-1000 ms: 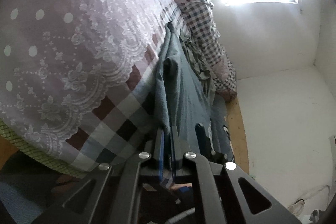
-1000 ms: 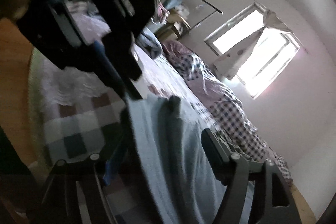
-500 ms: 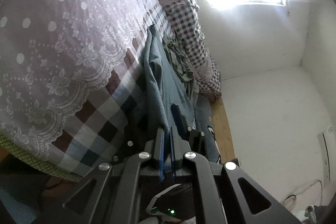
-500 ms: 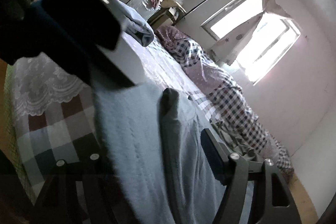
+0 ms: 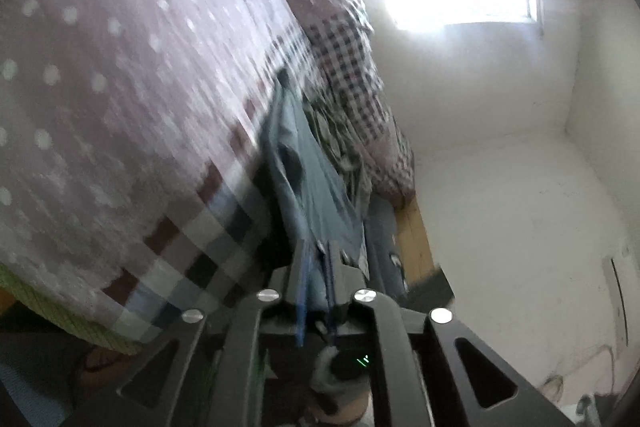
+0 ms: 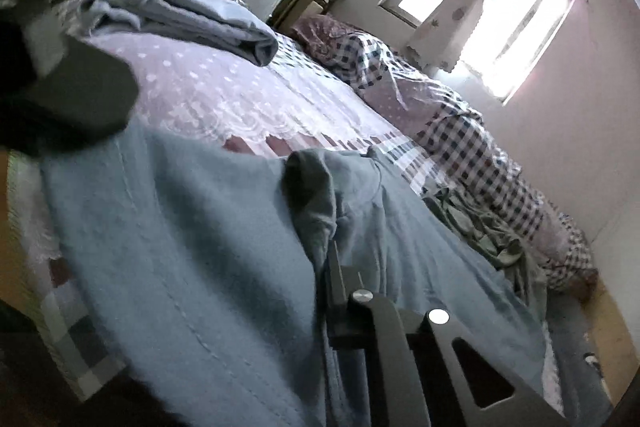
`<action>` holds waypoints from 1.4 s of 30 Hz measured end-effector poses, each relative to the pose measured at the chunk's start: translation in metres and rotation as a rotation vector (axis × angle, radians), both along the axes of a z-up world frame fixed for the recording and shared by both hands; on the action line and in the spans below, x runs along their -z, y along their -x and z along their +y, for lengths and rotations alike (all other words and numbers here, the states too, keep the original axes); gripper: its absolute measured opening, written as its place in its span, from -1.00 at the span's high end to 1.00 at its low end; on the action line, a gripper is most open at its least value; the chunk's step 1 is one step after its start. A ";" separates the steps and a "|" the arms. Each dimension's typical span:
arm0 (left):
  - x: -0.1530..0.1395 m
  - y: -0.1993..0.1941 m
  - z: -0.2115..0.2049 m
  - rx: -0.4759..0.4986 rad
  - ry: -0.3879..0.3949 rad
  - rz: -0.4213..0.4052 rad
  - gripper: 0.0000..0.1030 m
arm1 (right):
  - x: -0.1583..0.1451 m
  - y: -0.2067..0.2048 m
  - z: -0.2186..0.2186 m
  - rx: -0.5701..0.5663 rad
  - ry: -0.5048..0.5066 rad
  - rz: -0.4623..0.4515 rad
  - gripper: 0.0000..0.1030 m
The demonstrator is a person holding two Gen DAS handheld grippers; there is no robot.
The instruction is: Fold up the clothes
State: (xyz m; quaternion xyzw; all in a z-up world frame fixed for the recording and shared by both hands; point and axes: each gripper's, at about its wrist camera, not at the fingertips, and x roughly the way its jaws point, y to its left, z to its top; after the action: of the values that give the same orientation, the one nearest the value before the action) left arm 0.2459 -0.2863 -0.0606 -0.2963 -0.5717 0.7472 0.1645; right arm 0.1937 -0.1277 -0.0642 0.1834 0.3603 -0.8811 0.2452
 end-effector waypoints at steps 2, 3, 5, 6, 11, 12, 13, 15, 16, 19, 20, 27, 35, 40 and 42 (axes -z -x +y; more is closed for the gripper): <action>0.001 0.002 -0.009 -0.040 -0.009 -0.001 -0.04 | -0.007 -0.001 0.004 -0.014 0.026 -0.019 0.93; 0.000 0.006 -0.013 -0.052 -0.023 0.009 -0.21 | -0.010 0.000 0.006 -0.019 0.039 -0.029 0.93; -0.002 0.017 -0.016 -0.051 -0.019 0.014 -0.49 | -0.019 0.003 0.011 -0.022 0.067 -0.052 0.93; -0.004 0.026 -0.016 -0.040 -0.004 0.012 -0.50 | -0.023 0.005 0.013 -0.024 0.081 -0.064 0.93; -0.008 0.078 -0.012 0.034 0.058 0.004 -0.51 | -0.043 0.009 0.027 -0.034 0.142 -0.098 0.93; -0.008 0.088 -0.011 0.045 0.064 0.009 -0.51 | -0.047 0.009 0.029 -0.037 0.147 -0.098 0.93; -0.008 0.101 -0.011 0.062 0.067 0.012 -0.52 | -0.050 0.008 0.031 -0.038 0.152 -0.095 0.93; -0.007 0.128 -0.008 0.102 0.065 0.010 -0.55 | -0.057 0.009 0.036 -0.042 0.161 -0.093 0.93; -0.005 0.140 -0.006 0.117 0.063 0.001 -0.56 | -0.060 0.010 0.038 -0.043 0.167 -0.095 0.93; 0.007 0.175 -0.002 0.167 0.048 -0.047 -0.56 | -0.069 0.011 0.046 -0.046 0.186 -0.100 0.93; 0.008 0.185 0.001 0.182 0.048 -0.056 -0.56 | -0.071 0.011 0.048 -0.047 0.190 -0.099 0.93; 0.011 0.256 0.020 0.225 0.074 -0.089 -0.56 | -0.088 0.013 0.063 -0.042 0.224 -0.106 0.93; 0.013 0.297 0.029 0.227 0.074 -0.097 -0.55 | -0.102 0.015 0.075 -0.032 0.248 -0.109 0.93; 0.015 0.316 0.029 0.220 0.059 -0.099 -0.53 | -0.109 0.014 0.086 -0.022 0.256 -0.105 0.93; 0.015 0.320 0.027 0.215 0.063 -0.108 -0.48 | -0.111 0.013 0.089 -0.020 0.258 -0.105 0.93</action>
State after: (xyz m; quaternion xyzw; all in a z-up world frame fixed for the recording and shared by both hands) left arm -0.0743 -0.2592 -0.0760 -0.4009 -0.5208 0.7259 0.2030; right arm 0.1805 -0.0384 0.0473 0.1928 0.2326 -0.9068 0.2942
